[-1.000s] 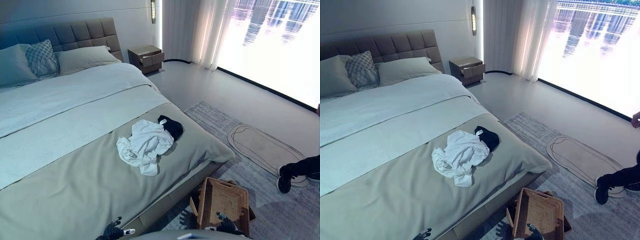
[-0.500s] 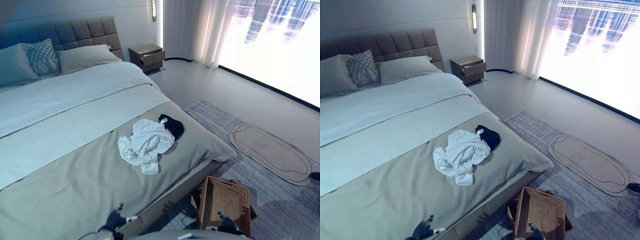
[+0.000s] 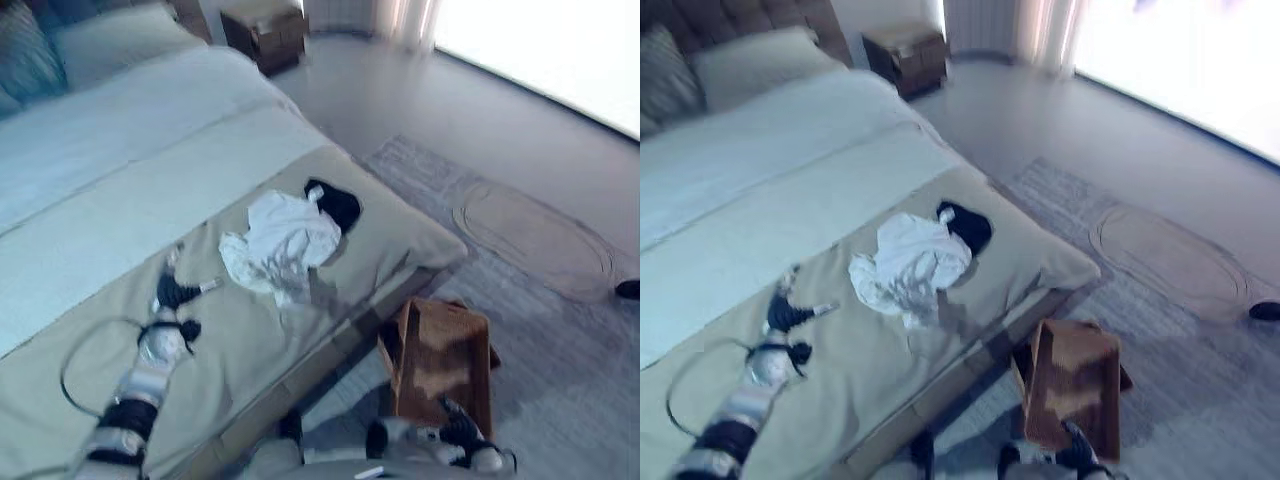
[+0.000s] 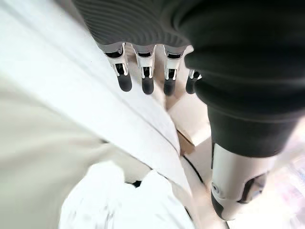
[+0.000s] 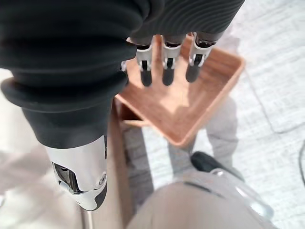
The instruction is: Pick up clothes into the bucket
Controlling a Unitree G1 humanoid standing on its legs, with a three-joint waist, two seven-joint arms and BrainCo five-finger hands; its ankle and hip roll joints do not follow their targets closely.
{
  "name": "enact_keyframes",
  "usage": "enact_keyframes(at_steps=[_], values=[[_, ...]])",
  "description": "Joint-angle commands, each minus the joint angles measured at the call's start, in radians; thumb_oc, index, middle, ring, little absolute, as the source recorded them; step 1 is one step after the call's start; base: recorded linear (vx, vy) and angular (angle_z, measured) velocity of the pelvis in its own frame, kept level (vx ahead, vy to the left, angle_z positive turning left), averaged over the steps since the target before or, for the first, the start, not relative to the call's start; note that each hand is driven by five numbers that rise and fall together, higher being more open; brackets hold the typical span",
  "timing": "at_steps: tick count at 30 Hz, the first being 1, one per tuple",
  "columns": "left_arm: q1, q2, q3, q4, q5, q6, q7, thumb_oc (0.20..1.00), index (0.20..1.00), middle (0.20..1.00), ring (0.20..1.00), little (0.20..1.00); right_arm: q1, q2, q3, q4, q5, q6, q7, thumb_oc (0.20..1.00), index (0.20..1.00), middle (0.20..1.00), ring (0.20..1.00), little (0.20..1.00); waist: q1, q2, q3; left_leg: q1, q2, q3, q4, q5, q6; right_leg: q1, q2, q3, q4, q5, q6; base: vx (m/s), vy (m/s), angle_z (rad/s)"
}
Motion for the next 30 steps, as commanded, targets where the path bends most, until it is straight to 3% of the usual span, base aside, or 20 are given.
enact_keyframes(at_steps=[1, 8, 9, 13, 20, 21, 30], values=[[-0.158, 0.065, -0.033, 0.000, 0.075, -0.018, 0.081, 1.000, 1.000, 1.000, 1.000, 1.000, -0.036, 0.013, 0.040, -0.042, 0.047, -0.043, -0.022, 1.000, 1.000, 1.000, 1.000, 1.000, -0.035, -0.080, 0.036, -0.011, -0.080, 0.061, 0.124, -0.128, 0.040, -0.059, -0.062, 0.061, -0.076, 0.126, 0.071, -0.08, 0.064, -0.35], [-0.369, 0.158, -0.144, 0.124, 0.119, 0.018, 0.116, 1.000, 1.000, 1.000, 1.000, 1.000, -0.063, -0.021, 0.049, -0.110, 0.100, -0.072, -0.033, 1.000, 1.000, 1.000, 1.000, 1.000, -0.068, -0.102, 0.105, -0.143, -0.069, 0.083, 0.253, -0.167, 0.050, -0.184, -0.065, 0.108, -0.013, 0.125, 0.070, -0.03, 0.032, -0.21], [-0.450, 0.183, -0.182, 0.199, 0.108, 0.026, 0.126, 1.000, 1.000, 1.000, 1.000, 1.000, -0.069, -0.037, 0.055, -0.143, 0.121, -0.085, -0.032, 1.000, 1.000, 1.000, 1.000, 1.000, -0.085, -0.115, 0.137, -0.196, -0.061, 0.094, 0.330, -0.197, 0.058, -0.232, -0.062, 0.127, 0.031, 0.115, 0.069, -0.06, 0.030, -0.07], [-0.558, 0.228, -0.243, 0.285, 0.102, 0.041, 0.124, 1.000, 1.000, 1.000, 1.000, 1.000, -0.069, -0.049, 0.061, -0.156, 0.151, -0.098, -0.034, 1.000, 1.000, 1.000, 1.000, 1.000, -0.102, -0.130, 0.164, -0.293, -0.047, 0.103, 0.433, -0.236, 0.070, -0.318, -0.050, 0.149, 0.079, 0.112, 0.068, -0.02, 0.020, -0.18], [-0.676, 0.324, -0.302, 0.365, 0.089, 0.054, 0.123, 1.000, 1.000, 1.000, 1.000, 1.000, -0.077, -0.050, 0.084, -0.207, 0.195, -0.120, -0.027, 1.000, 1.000, 1.000, 1.000, 1.000, -0.125, -0.170, 0.168, -0.434, -0.009, 0.133, 0.561, -0.288, 0.078, -0.428, -0.013, 0.193, 0.077, 0.137, 0.075, -0.01, 0.020, -0.22], [-0.710, 0.347, -0.318, 0.403, 0.079, 0.066, 0.123, 1.000, 1.000, 1.000, 1.000, 1.000, -0.078, -0.051, 0.093, -0.231, 0.221, -0.130, -0.022, 1.000, 1.000, 1.000, 1.000, 1.000, -0.123, -0.170, 0.171, -0.467, 0.015, 0.125, 0.615, -0.346, 0.078, -0.443, 0.013, 0.204, 0.081, 0.114, 0.081, 0.08, 0.032, -0.13], [-0.836, 0.383, -0.389, 0.534, 0.051, 0.093, 0.107, 1.000, 1.000, 1.000, 1.000, 1.000, -0.092, -0.034, 0.114, -0.335, 0.309, -0.159, -0.020, 1.000, 1.000, 1.000, 1.000, 1.000, -0.140, -0.201, 0.174, -0.642, 0.039, 0.099, 0.723, -0.386, 0.087, -0.528, 0.045, 0.206, 0.022, 0.145, 0.079, -0.01, -0.018, -0.14]])
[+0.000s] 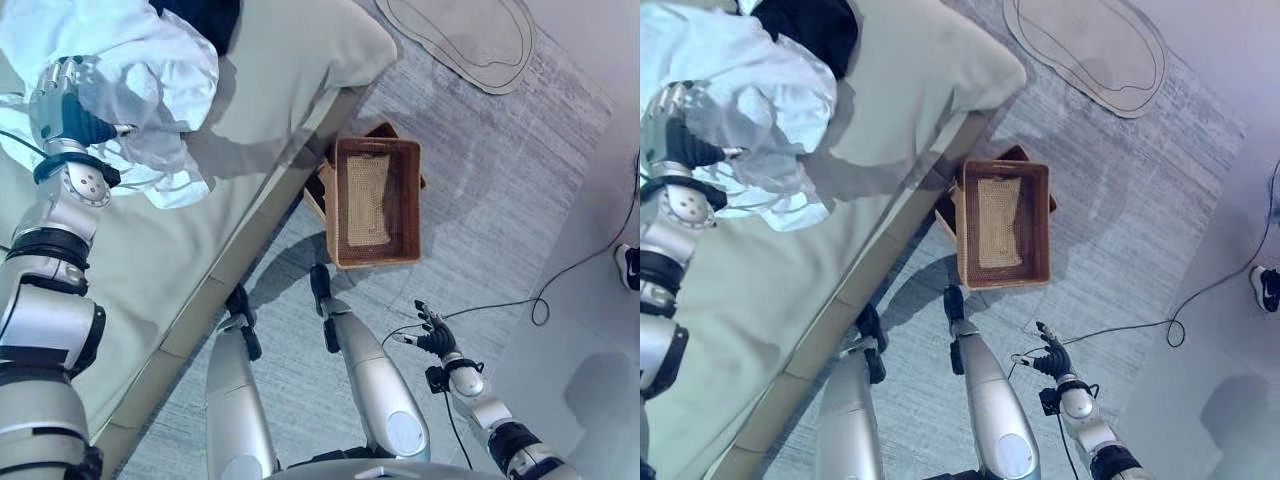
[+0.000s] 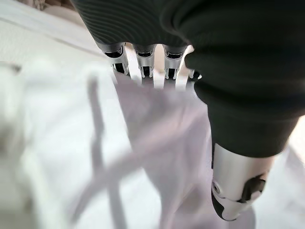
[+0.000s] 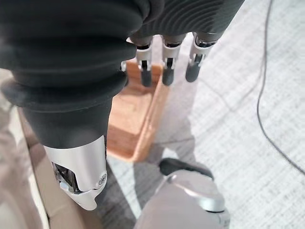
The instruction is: Pick up clothes into the bucket
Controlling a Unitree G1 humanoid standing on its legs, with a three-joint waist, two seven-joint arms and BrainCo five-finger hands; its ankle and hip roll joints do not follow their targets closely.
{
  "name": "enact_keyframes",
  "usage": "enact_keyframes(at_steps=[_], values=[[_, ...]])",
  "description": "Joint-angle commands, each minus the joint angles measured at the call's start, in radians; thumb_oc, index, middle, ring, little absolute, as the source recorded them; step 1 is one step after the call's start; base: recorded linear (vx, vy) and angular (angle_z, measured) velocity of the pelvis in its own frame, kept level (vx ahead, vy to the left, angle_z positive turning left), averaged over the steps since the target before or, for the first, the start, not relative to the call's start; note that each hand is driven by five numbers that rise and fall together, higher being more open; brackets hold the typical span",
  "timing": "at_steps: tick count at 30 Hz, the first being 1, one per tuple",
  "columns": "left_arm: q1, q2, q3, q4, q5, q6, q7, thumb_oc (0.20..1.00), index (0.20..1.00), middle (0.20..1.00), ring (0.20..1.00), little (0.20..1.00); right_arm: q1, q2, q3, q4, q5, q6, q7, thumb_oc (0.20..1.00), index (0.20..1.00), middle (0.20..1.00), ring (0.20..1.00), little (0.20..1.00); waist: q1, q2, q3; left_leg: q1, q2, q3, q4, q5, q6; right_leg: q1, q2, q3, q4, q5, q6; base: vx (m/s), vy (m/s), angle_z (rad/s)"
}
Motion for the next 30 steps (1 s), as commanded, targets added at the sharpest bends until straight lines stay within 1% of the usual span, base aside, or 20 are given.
enact_keyframes(at_steps=[1, 2, 3, 5, 10, 13, 14, 15, 16, 17, 18, 19, 20, 21, 22, 23, 24, 26, 27, 30], values=[[-0.044, 0.081, -0.031, 0.026, -0.047, 0.009, 0.006, 0.570, 0.570, 0.570, 0.570, 0.570, 0.032, 0.005, 0.019, -0.067, 0.060, -0.050, -0.001, 1.000, 1.000, 1.000, 1.000, 1.000, -0.002, -0.045, -0.053, -0.003, -0.051, 0.003, 0.219, -0.224, 0.083, 0.063, -0.020, 0.041, -0.208, 0.092, 0.075, -0.01, -0.056, -0.06], [-0.047, 0.080, -0.030, 0.044, -0.056, 0.010, -0.005, 0.260, 0.260, 0.260, 0.260, 0.260, 0.030, 0.009, 0.022, -0.067, 0.065, -0.048, 0.001, 1.000, 1.000, 1.000, 1.000, 1.000, -0.002, -0.049, -0.053, -0.011, -0.049, 0.001, 0.223, -0.226, 0.084, 0.064, -0.018, 0.041, -0.220, 0.097, 0.075, 0.00, -0.031, -0.02], [-0.048, 0.080, -0.032, 0.045, -0.056, 0.010, -0.006, 0.200, 0.200, 0.200, 0.200, 0.200, 0.030, 0.009, 0.022, -0.067, 0.065, -0.048, 0.001, 1.000, 1.000, 1.000, 1.000, 1.000, -0.002, -0.049, -0.054, -0.012, -0.049, 0.000, 0.224, -0.226, 0.084, 0.064, -0.017, 0.041, -0.221, 0.098, 0.075, 0.01, -0.053, -0.01], [-0.052, 0.063, -0.026, 0.063, -0.057, 0.020, -0.017, 0.200, 0.200, 0.200, 0.200, 0.200, 0.034, 0.018, 0.029, -0.068, 0.066, -0.048, 0.004, 1.000, 1.000, 1.000, 1.000, 1.000, 0.006, -0.058, -0.053, -0.022, -0.047, -0.010, 0.232, -0.228, 0.085, 0.074, -0.015, 0.039, -0.244, 0.108, 0.075, 0.02, -0.054, -0.01], [-0.015, 0.034, -0.003, 0.068, -0.048, 0.021, -0.021, 0.200, 0.200, 0.200, 0.200, 0.200, 0.038, 0.019, 0.036, -0.058, 0.055, -0.053, 0.011, 1.000, 1.000, 1.000, 1.000, 1.000, 0.024, -0.059, -0.054, 0.002, -0.054, -0.021, 0.216, -0.221, 0.086, 0.112, -0.017, 0.034, -0.265, 0.108, 0.073, 0.00, -0.015, 0.03], [0.008, 0.026, 0.015, 0.054, -0.050, 0.019, -0.020, 0.200, 0.200, 0.200, 0.200, 0.200, 0.041, 0.011, 0.032, -0.057, 0.053, -0.053, 0.013, 1.000, 1.000, 1.000, 1.000, 1.000, 0.031, -0.053, -0.059, 0.020, -0.065, -0.028, 0.194, -0.213, 0.086, 0.132, -0.024, 0.029, -0.269, 0.105, 0.071, 0.01, -0.010, 0.05], [0.037, 0.029, 0.044, 0.016, -0.069, 0.003, -0.016, 0.200, 0.200, 0.200, 0.200, 0.200, 0.048, 0.004, 0.021, -0.058, 0.048, -0.053, 0.015, 1.000, 1.000, 1.000, 1.000, 1.000, 0.043, -0.041, -0.064, 0.041, -0.078, -0.037, 0.166, -0.200, 0.083, 0.149, -0.032, 0.020, -0.275, 0.105, 0.072, 0.01, -0.006, 0.05], [0.040, 0.029, 0.046, 0.014, -0.069, 0.003, -0.016, 0.200, 0.200, 0.200, 0.200, 0.200, 0.048, 0.003, 0.022, -0.058, 0.048, -0.053, 0.015, 1.000, 1.000, 1.000, 1.000, 1.000, 0.042, -0.041, -0.064, 0.043, -0.079, -0.037, 0.165, -0.200, 0.083, 0.150, -0.032, 0.020, -0.275, 0.105, 0.072, 0.03, -0.028, 0.07], [0.091, 0.035, 0.088, -0.054, -0.094, -0.015, -0.013, 0.200, 0.200, 0.200, 0.200, 0.200, 0.054, 0.001, 0.011, -0.053, 0.039, -0.050, 0.015, 1.000, 1.000, 1.000, 1.000, 1.000, 0.058, -0.029, -0.069, 0.078, -0.089, -0.048, 0.128, -0.186, 0.079, 0.173, -0.042, 0.008, -0.279, 0.103, 0.073, -0.07, -0.063, 0.08], [0.127, 0.035, 0.125, -0.086, -0.115, -0.029, -0.006, 0.200, 0.200, 0.200, 0.200, 0.200, 0.053, -0.003, 0.007, -0.055, 0.034, -0.050, 0.014, 1.000, 1.000, 1.000, 1.000, 1.000, 0.057, -0.036, -0.068, 0.088, -0.103, -0.039, 0.102, -0.136, 0.079, 0.174, -0.061, 0.001, -0.278, 0.124, 0.067, 0.03, -0.054, 0.13], [0.162, 0.037, 0.157, -0.125, -0.135, -0.037, -0.003, 0.200, 0.200, 0.200, 0.200, 0.200, 0.055, -0.007, 0.003, -0.057, 0.031, -0.047, 0.013, 1.000, 1.000, 1.000, 1.000, 1.000, 0.070, -0.019, -0.075, 0.126, -0.099, -0.052, 0.086, -0.168, 0.073, 0.208, -0.054, -0.002, -0.283, 0.103, 0.072, -0.09, -0.059, 0.15], [0.162, 0.037, 0.158, -0.126, -0.135, -0.037, -0.002, 0.200, 0.200, 0.200, 0.200, 0.200, 0.054, -0.008, 0.003, -0.058, 0.031, -0.047, 0.013, 1.000, 1.000, 1.000, 1.000, 1.000, 0.063, -0.030, -0.069, 0.114, -0.106, -0.040, 0.083, -0.130, 0.077, 0.196, -0.065, -0.004, -0.281, 0.124, 0.067, 0.04, -0.053, 0.18], [0.251, 0.055, 0.239, -0.286, -0.183, -0.062, 0.001, 0.200, 0.200, 0.200, 0.200, 0.200, 0.060, -0.013, -0.021, -0.082, 0.027, -0.039, 0.013, 1.000, 1.000, 1.000, 1.000, 1.000, 0.094, -0.010, -0.078, 0.174, -0.115, -0.047, 0.039, -0.116, 0.073, 0.243, -0.076, -0.014, -0.284, 0.120, 0.066, -0.05, -0.070, 0.18], [0.297, 0.057, 0.267, -0.335, -0.191, -0.070, 0.002, 0.200, 0.200, 0.200, 0.200, 0.200, 0.066, -0.016, -0.028, -0.088, 0.025, -0.036, 0.017, 1.000, 1.000, 1.000, 1.000, 1.000, 0.100, -0.005, -0.078, 0.200, -0.117, -0.046, 0.026, -0.112, 0.072, 0.268, -0.083, -0.019, -0.285, 0.117, 0.065, 0.05, -0.043, 0.19], [0.297, 0.057, 0.267, -0.335, -0.191, -0.070, 0.002, 0.200, 0.200, 0.200, 0.200, 0.200, 0.066, -0.016, -0.028, -0.088, 0.025, -0.036, 0.017, 1.000, 1.000, 1.000, 1.000, 1.000, 0.100, -0.005, -0.078, 0.200, -0.117, -0.046, 0.026, -0.112, 0.072, 0.268, -0.083, -0.019, -0.285, 0.117, 0.065, 0.06, -0.037, 0.23], [0.382, 0.043, 0.338, -0.454, -0.248, -0.100, 0.007, 0.200, 0.200, 0.200, 0.200, 0.200, 0.072, -0.024, -0.047, -0.102, 0.025, -0.031, 0.021, 1.000, 1.000, 1.000, 1.000, 1.000, 0.122, 0.009, -0.085, 0.272, -0.127, -0.052, -0.022, -0.100, 0.070, 0.323, -0.091, -0.031, -0.286, 0.106, 0.062, 0.08, -0.033, 0.21], [0.437, 0.042, 0.382, -0.522, -0.276, -0.121, 0.001, 0.200, 0.200, 0.200, 0.200, 0.200, 0.081, -0.027, -0.056, -0.117, 0.024, -0.026, 0.027, 1.000, 1.000, 1.000, 1.000, 1.000, 0.129, 0.018, -0.086, 0.314, -0.132, -0.054, -0.050, -0.093, 0.068, 0.354, -0.096, -0.036, -0.287, 0.100, 0.061, 0.11, -0.035, 0.19], [0.510, 0.036, 0.434, -0.640, -0.332, -0.158, -0.025, 0.200, 0.200, 0.200, 0.200, 0.200, 0.081, -0.040, -0.072, -0.150, 0.022, -0.018, 0.039, 1.000, 1.000, 1.000, 1.000, 1.000, 0.150, 0.033, -0.101, 0.390, -0.139, -0.061, -0.103, -0.080, 0.064, 0.409, -0.098, -0.052, -0.283, 0.084, 0.058, 0.11, -0.007, 0.31], [0.553, 0.038, 0.459, -0.683, -0.347, -0.165, -0.052, 0.200, 0.200, 0.200, 0.200, 0.200, 0.090, -0.050, -0.082, -0.175, 0.018, -0.013, 0.052, 1.000, 1.000, 1.000, 1.000, 1.000, 0.154, 0.038, -0.105, 0.426, -0.148, -0.062, -0.122, -0.076, 0.065, 0.442, -0.100, -0.060, -0.284, 0.078, 0.055, 0.10, 0.005, 0.35], [0.609, 0.039, 0.486, -0.860, -0.373, -0.192, -0.095, 0.200, 0.200, 0.200, 0.200, 0.200, 0.082, -0.078, -0.127, -0.269, 0.025, -0.012, 0.060, 1.000, 1.000, 1.000, 1.000, 1.000, 0.170, 0.064, -0.138, 0.523, -0.165, -0.079, -0.203, -0.050, 0.059, 0.511, -0.106, -0.091, -0.279, 0.053, 0.054, 0.08, -0.002, 0.32]])
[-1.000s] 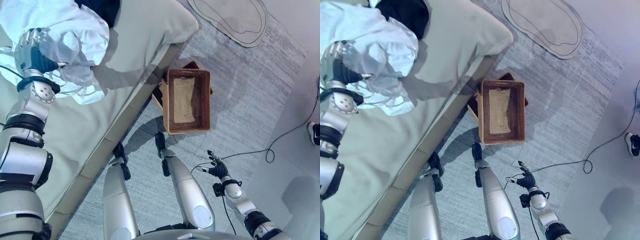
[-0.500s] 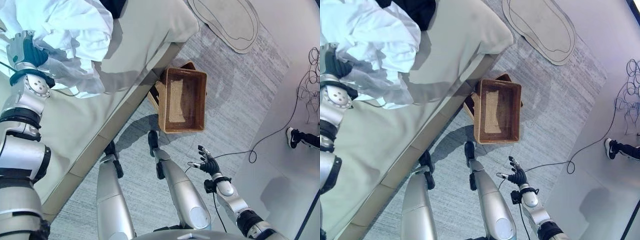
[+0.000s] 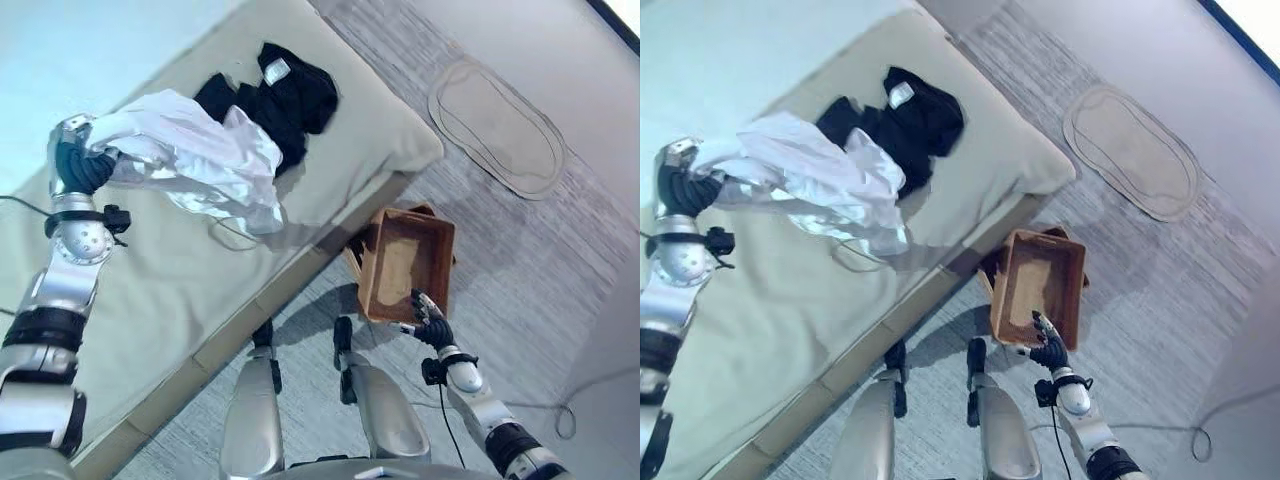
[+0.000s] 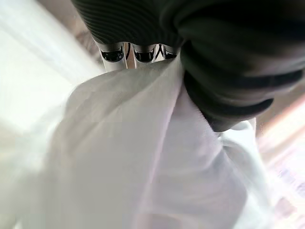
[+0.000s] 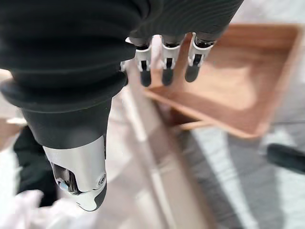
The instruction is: Pick up clothes into the bucket
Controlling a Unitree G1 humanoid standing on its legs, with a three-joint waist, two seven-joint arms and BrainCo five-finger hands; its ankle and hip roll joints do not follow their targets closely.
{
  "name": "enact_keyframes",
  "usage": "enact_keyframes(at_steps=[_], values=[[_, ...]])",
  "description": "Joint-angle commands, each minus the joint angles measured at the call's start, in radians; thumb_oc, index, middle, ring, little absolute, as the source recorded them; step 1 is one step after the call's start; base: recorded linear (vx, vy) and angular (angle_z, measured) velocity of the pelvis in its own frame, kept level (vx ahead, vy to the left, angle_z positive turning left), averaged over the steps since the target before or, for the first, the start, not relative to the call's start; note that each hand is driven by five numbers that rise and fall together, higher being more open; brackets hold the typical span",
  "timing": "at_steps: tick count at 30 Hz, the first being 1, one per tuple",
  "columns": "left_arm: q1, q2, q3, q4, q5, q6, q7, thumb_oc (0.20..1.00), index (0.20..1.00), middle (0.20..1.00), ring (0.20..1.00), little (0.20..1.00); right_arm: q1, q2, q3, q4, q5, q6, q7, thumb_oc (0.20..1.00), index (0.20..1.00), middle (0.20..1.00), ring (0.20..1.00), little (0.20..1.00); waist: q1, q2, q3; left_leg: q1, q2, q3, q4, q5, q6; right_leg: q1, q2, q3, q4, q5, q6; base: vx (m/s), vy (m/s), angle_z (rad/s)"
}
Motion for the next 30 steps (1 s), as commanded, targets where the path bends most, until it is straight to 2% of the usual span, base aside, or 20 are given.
enact_keyframes(at_steps=[1, 3, 4, 6, 8, 9, 10, 14, 18, 21, 22, 24, 25, 30], values=[[-0.029, 0.028, 0.056, -0.090, -0.052, -0.115, -0.018, 0.200, 0.200, 0.200, 0.200, 0.200, 0.028, -0.041, -0.050, -0.079, 0.001, -0.027, 0.007, 1.000, 1.000, 1.000, 1.000, 1.000, -0.010, 0.013, -0.104, 0.039, -0.040, -0.009, 0.118, -0.137, 0.030, 0.004, -0.007, 0.010, -0.031, 0.033, 0.040, 0.09, 0.028, 0.45], [0.009, 0.037, 0.066, -0.193, -0.069, -0.137, -0.075, 0.200, 0.200, 0.200, 0.200, 0.200, 0.027, -0.074, -0.083, -0.186, -0.006, -0.032, 0.023, 1.000, 1.000, 1.000, 1.000, 1.000, -0.007, 0.036, -0.142, 0.122, -0.050, -0.023, 0.057, -0.125, 0.024, 0.066, -0.005, -0.013, -0.032, 0.007, 0.036, 0.08, 0.031, 0.25], [0.010, 0.037, 0.067, -0.194, -0.069, -0.137, -0.076, 0.200, 0.200, 0.200, 0.200, 0.200, 0.027, -0.074, -0.083, -0.187, -0.006, -0.031, 0.023, 1.000, 1.000, 1.000, 1.000, 1.000, -0.008, 0.035, -0.142, 0.122, -0.052, -0.023, 0.052, -0.118, 0.024, 0.064, -0.007, -0.014, -0.033, 0.010, 0.036, 0.07, -0.002, 0.19], [0.028, 0.041, 0.063, -0.270, -0.084, -0.148, -0.115, 0.200, 0.200, 0.200, 0.200, 0.200, -0.002, -0.106, -0.107, -0.296, -0.027, -0.039, 0.024, 1.000, 1.000, 1.000, 1.000, 1.000, -0.006, 0.052, -0.184, 0.196, -0.051, -0.030, 0.000, -0.110, 0.021, 0.126, -0.004, -0.031, -0.037, -0.011, 0.034, 0.08, -0.009, 0.23], [0.028, 0.041, 0.064, -0.271, -0.084, -0.148, -0.115, 0.200, 0.200, 0.200, 0.200, 0.200, -0.002, -0.106, -0.107, -0.297, -0.027, -0.038, 0.024, 1.000, 1.000, 1.000, 1.000, 1.000, -0.007, 0.050, -0.184, 0.195, -0.053, -0.030, -0.006, -0.102, 0.021, 0.125, -0.006, -0.032, -0.040, -0.007, 0.034, 0.05, -0.009, 0.15], [0.053, 0.037, 0.060, -0.339, -0.099, -0.154, -0.157, 0.200, 0.200, 0.200, 0.200, 0.200, -0.044, -0.138, -0.139, -0.441, -0.064, -0.048, 0.014, 1.000, 1.000, 1.000, 1.000, 1.000, -0.004, 0.062, -0.235, 0.256, -0.046, -0.038, -0.067, -0.083, 0.015, 0.169, -0.001, -0.050, -0.052, -0.023, 0.031, 0.12, -0.021, 0.11], [0.056, 0.042, 0.051, -0.373, -0.103, -0.155, -0.173, 0.200, 0.200, 0.200, 0.200, 0.200, -0.069, -0.147, -0.150, -0.499, -0.073, -0.052, 0.004, 1.000, 1.000, 1.000, 1.000, 1.000, -0.004, 0.067, -0.247, 0.280, -0.043, -0.041, -0.089, -0.079, 0.012, 0.190, 0.004, -0.055, -0.055, -0.032, 0.030, 0.13, -0.025, 0.17], [0.069, 0.021, 0.025, -0.459, -0.158, -0.156, -0.242, 0.200, 0.200, 0.200, 0.200, 0.200, -0.168, -0.166, -0.143, -0.613, -0.106, -0.051, -0.010, 1.000, 1.000, 1.000, 1.000, 1.000, -0.002, 0.071, -0.297, 0.325, -0.035, -0.051, -0.150, -0.048, 0.006, 0.226, 0.008, -0.079, -0.074, -0.040, 0.024, 0.04, -0.013, 0.12], [0.073, 0.003, -0.016, -0.522, -0.232, -0.149, -0.327, 0.200, 0.200, 0.200, 0.200, 0.200, -0.250, -0.200, -0.080, -0.692, -0.099, -0.027, 0.043, 1.000, 1.000, 1.000, 1.000, 1.000, 0.001, 0.070, -0.325, 0.364, -0.031, -0.046, -0.171, -0.043, 0.003, 0.263, 0.010, -0.086, -0.085, -0.044, 0.019, 0.04, -0.012, 0.07], [0.059, 0.001, -0.063, -0.561, -0.291, -0.138, -0.387, 0.200, 0.200, 0.200, 0.200, 0.200, -0.308, -0.228, -0.011, -0.738, -0.026, -0.001, 0.126, 1.000, 1.000, 1.000, 1.000, 1.000, 0.004, 0.068, -0.339, 0.382, -0.029, -0.049, -0.175, -0.044, 0.002, 0.283, 0.010, -0.085, -0.086, -0.049, 0.015, 0.03, -0.008, 0.04], [0.059, 0.001, -0.063, -0.561, -0.291, -0.138, -0.387, 0.200, 0.200, 0.200, 0.200, 0.200, -0.309, -0.228, -0.011, -0.738, -0.026, -0.001, 0.126, 1.000, 1.000, 1.000, 1.000, 1.000, 0.004, 0.068, -0.338, 0.383, -0.029, -0.049, -0.175, -0.044, 0.002, 0.283, 0.010, -0.085, -0.086, -0.049, 0.015, 0.01, -0.010, 0.03], [0.046, 0.000, -0.105, -0.577, -0.326, -0.126, -0.421, 0.200, 0.200, 0.200, 0.200, 0.200, -0.330, -0.238, 0.031, -0.747, 0.058, 0.026, 0.181, 1.000, 1.000, 1.000, 1.000, 1.000, 0.004, 0.066, -0.344, 0.390, -0.027, -0.050, -0.175, -0.044, 0.001, 0.293, 0.010, -0.086, -0.087, -0.051, 0.013, 0.00, 0.000, 0.00], [0.028, 0.013, -0.149, -0.597, -0.366, -0.116, -0.454, 0.200, 0.200, 0.200, 0.200, 0.200, -0.350, -0.246, 0.079, -0.752, 0.145, 0.049, 0.229, 1.000, 1.000, 1.000, 1.000, 1.000, 0.004, 0.065, -0.350, 0.398, -0.026, -0.052, -0.179, -0.042, 0.000, 0.303, 0.010, -0.088, -0.089, -0.052, 0.012, 0.00, 0.000, 0.00], [-0.036, 0.051, -0.256, -0.658, -0.440, -0.094, -0.504, 0.200, 0.200, 0.200, 0.200, 0.200, -0.369, -0.210, 0.203, -0.743, 0.344, 0.103, 0.305, 1.000, 1.000, 1.000, 1.000, 1.000, 0.006, 0.066, -0.357, 0.409, -0.024, -0.056, -0.183, -0.039, -0.004, 0.316, 0.009, -0.096, -0.092, -0.052, 0.011, 0.01, -0.001, 0.03]])
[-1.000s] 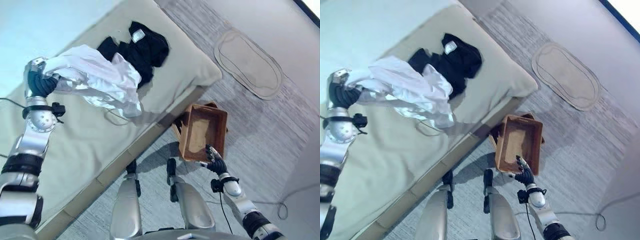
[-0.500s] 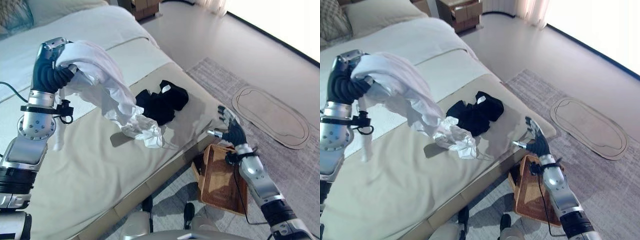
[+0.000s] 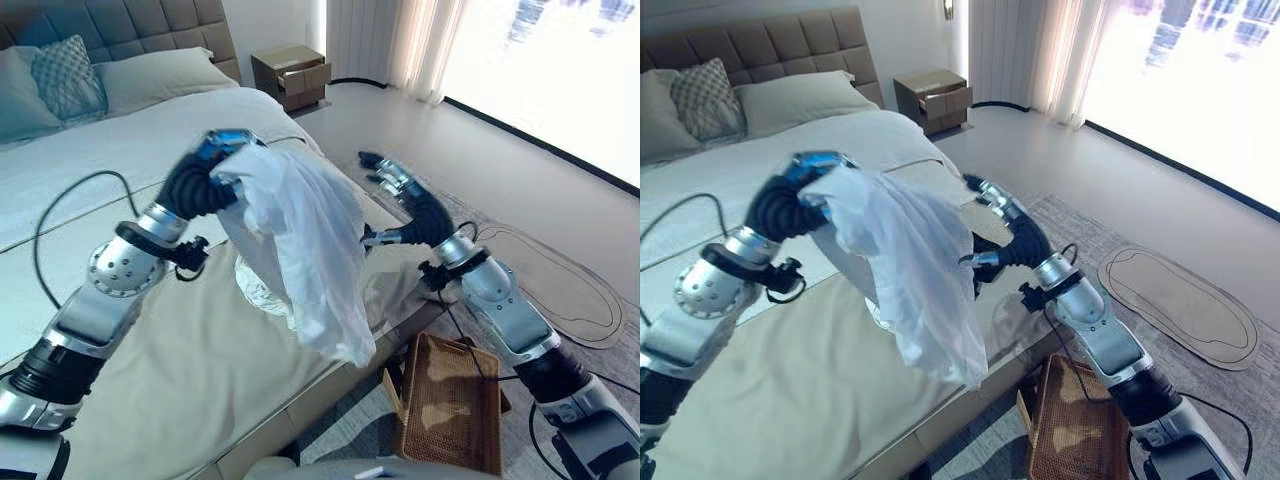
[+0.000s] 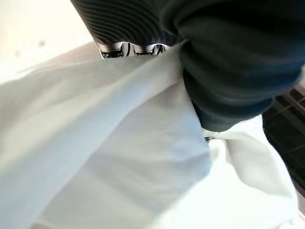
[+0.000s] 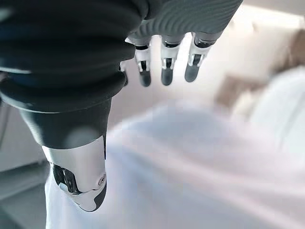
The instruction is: Pick up clothes into the bucket
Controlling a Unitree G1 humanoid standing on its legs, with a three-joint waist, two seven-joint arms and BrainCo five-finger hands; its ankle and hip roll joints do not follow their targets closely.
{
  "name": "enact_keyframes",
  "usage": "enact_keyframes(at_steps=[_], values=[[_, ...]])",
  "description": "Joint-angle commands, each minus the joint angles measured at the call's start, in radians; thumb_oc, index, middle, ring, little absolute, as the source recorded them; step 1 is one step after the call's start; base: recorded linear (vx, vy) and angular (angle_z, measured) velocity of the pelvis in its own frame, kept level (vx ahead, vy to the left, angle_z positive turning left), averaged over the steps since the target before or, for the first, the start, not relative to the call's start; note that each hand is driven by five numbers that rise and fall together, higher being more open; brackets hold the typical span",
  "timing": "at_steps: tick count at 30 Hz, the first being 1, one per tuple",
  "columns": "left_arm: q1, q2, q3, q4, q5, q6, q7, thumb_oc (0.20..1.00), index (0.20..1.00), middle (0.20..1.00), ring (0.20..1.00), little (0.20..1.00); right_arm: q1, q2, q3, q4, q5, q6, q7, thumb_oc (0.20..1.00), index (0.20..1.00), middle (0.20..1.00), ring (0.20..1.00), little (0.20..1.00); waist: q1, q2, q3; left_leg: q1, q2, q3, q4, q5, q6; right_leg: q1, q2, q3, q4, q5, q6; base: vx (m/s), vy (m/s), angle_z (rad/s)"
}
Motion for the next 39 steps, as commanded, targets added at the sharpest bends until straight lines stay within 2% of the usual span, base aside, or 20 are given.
enact_keyframes(at_steps=[1, 8, 17, 18, 19, 20, 24, 28, 29, 30, 36, 38, 39], values=[[-0.132, 0.016, -0.017, -0.055, -0.123, -0.018, -0.026, 0.200, 0.200, 0.200, 0.200, 0.200, -0.043, 0.021, 0.083, -0.047, 0.204, 0.024, 0.078, 1.000, 1.000, 1.000, 1.000, 1.000, -0.008, -0.012, -0.050, 0.047, -0.004, 0.016, 0.065, -0.100, 0.008, -0.057, 0.006, 0.010, 0.079, -0.028, -0.009, 0.00, 0.000, 0.00], [-0.218, 0.057, -0.157, -0.073, -0.144, 0.002, -0.062, 0.200, 0.200, 0.200, 0.200, 0.200, -0.109, 0.044, 0.256, -0.103, 0.372, 0.096, 0.182, 1.000, 1.000, 1.000, 1.000, 1.000, -0.008, -0.014, -0.042, 0.050, 0.000, 0.019, 0.065, -0.099, 0.005, -0.052, 0.005, 0.014, 0.074, -0.026, -0.008, 0.00, 0.000, 0.00], [-0.253, 0.014, -0.207, -0.038, -0.157, 0.010, -0.054, 0.200, 0.200, 0.200, 0.200, 0.200, -0.178, 0.011, 0.318, -0.118, 0.432, 0.105, 0.184, 1.000, 1.000, 1.000, 1.000, 1.000, -0.009, -0.023, -0.033, 0.056, 0.006, 0.016, 0.056, -0.091, 0.000, -0.043, 0.008, 0.011, 0.069, -0.024, -0.007, 0.00, 0.000, 0.00], [-0.254, 0.013, -0.208, -0.037, -0.157, 0.010, -0.054, 0.200, 0.200, 0.200, 0.200, 0.200, -0.178, 0.011, 0.317, -0.118, 0.432, 0.105, 0.184, 0.740, 0.740, 0.740, 0.740, 0.740, -0.008, -0.022, -0.033, 0.056, 0.006, 0.015, 0.056, -0.091, 0.000, -0.043, 0.008, 0.011, 0.069, -0.024, -0.007, 0.00, 0.000, 0.00], [-0.259, -0.006, -0.206, -0.031, -0.148, 0.011, -0.045, 0.200, 0.200, 0.200, 0.200, 0.200, -0.168, 0.019, 0.315, -0.119, 0.445, 0.107, 0.179, 0.300, 0.300, 0.300, 0.300, 0.300, -0.009, -0.023, -0.031, 0.055, 0.008, 0.015, 0.055, -0.089, -0.001, -0.042, 0.009, 0.009, 0.069, -0.025, -0.008, 0.00, 0.000, 0.00], [-0.257, -0.017, -0.200, -0.025, -0.140, 0.011, -0.037, 0.200, 0.200, 0.200, 0.200, 0.200, -0.161, 0.024, 0.310, -0.128, 0.455, 0.106, 0.178, 0.200, 0.200, 0.200, 0.200, 0.200, -0.009, -0.023, -0.031, 0.055, 0.009, 0.014, 0.054, -0.088, -0.001, -0.042, 0.010, 0.008, 0.069, -0.026, -0.009, 0.00, 0.000, 0.00], [-0.208, -0.058, -0.143, 0.011, -0.071, 0.009, 0.001, 0.200, 0.200, 0.200, 0.200, 0.200, -0.118, 0.044, 0.260, -0.163, 0.468, 0.086, 0.165, 0.200, 0.200, 0.200, 0.200, 0.200, -0.010, -0.025, -0.028, 0.053, 0.010, 0.011, 0.054, -0.087, -0.001, -0.042, 0.010, 0.005, 0.067, -0.027, -0.009, 0.00, 0.000, 0.00], [-0.081, -0.083, -0.007, 0.030, 0.088, 0.001, 0.060, 0.200, 0.200, 0.200, 0.200, 0.200, 0.037, 0.084, 0.092, -0.220, 0.422, 0.028, 0.125, 0.200, 0.200, 0.200, 0.200, 0.200, -0.014, -0.021, -0.026, 0.052, 0.009, 0.014, 0.057, -0.090, 0.002, -0.042, 0.011, 0.007, 0.066, -0.029, -0.008, 0.00, 0.000, 0.00], [-0.039, -0.106, 0.029, 0.034, 0.107, 0.002, 0.068, 0.652, 0.652, 0.652, 0.652, 0.652, 0.084, 0.100, 0.054, -0.244, 0.406, 0.019, 0.121, 0.200, 0.200, 0.200, 0.200, 0.200, -0.016, -0.019, -0.027, 0.052, 0.010, 0.014, 0.057, -0.091, 0.002, -0.042, 0.011, 0.006, 0.068, -0.030, -0.008, 0.00, 0.000, 0.00], [-0.008, -0.132, 0.054, 0.047, 0.120, 0.000, 0.076, 1.000, 1.000, 1.000, 1.000, 1.000, 0.124, 0.118, 0.029, -0.243, 0.407, 0.015, 0.119, 0.200, 0.200, 0.200, 0.200, 0.200, -0.018, -0.018, -0.025, 0.052, 0.011, 0.014, 0.057, -0.092, 0.003, -0.043, 0.010, 0.006, 0.069, -0.031, -0.008, 0.00, 0.000, 0.00], [0.181, -0.248, 0.188, 0.102, 0.211, 0.006, 0.112, 1.000, 1.000, 1.000, 1.000, 1.000, 0.274, 0.141, -0.110, -0.263, 0.413, -0.001, 0.108, 0.200, 0.200, 0.200, 0.200, 0.200, -0.028, -0.015, -0.024, 0.052, 0.012, 0.015, 0.059, -0.096, 0.004, -0.047, 0.011, 0.005, 0.075, -0.037, -0.012, 0.00, 0.000, 0.00], [0.208, -0.271, 0.203, 0.114, 0.222, 0.009, 0.116, 1.000, 1.000, 1.000, 1.000, 1.000, 0.297, 0.138, -0.137, -0.261, 0.415, -0.001, 0.104, 0.200, 0.200, 0.200, 0.200, 0.200, -0.029, -0.015, -0.026, 0.051, 0.013, 0.015, 0.059, -0.097, 0.004, -0.047, 0.012, 0.004, 0.075, -0.039, -0.012, 0.00, 0.000, 0.00], [0.274, -0.320, 0.235, 0.155, 0.233, 0.019, 0.121, 1.000, 1.000, 1.000, 1.000, 1.000, 0.347, 0.139, -0.204, -0.238, 0.418, -0.008, 0.086, 0.200, 0.200, 0.200, 0.200, 0.200, -0.032, -0.015, -0.024, 0.049, 0.012, 0.015, 0.059, -0.097, 0.004, -0.050, 0.012, 0.003, 0.076, -0.039, -0.014, 0.00, 0.000, 0.00]])
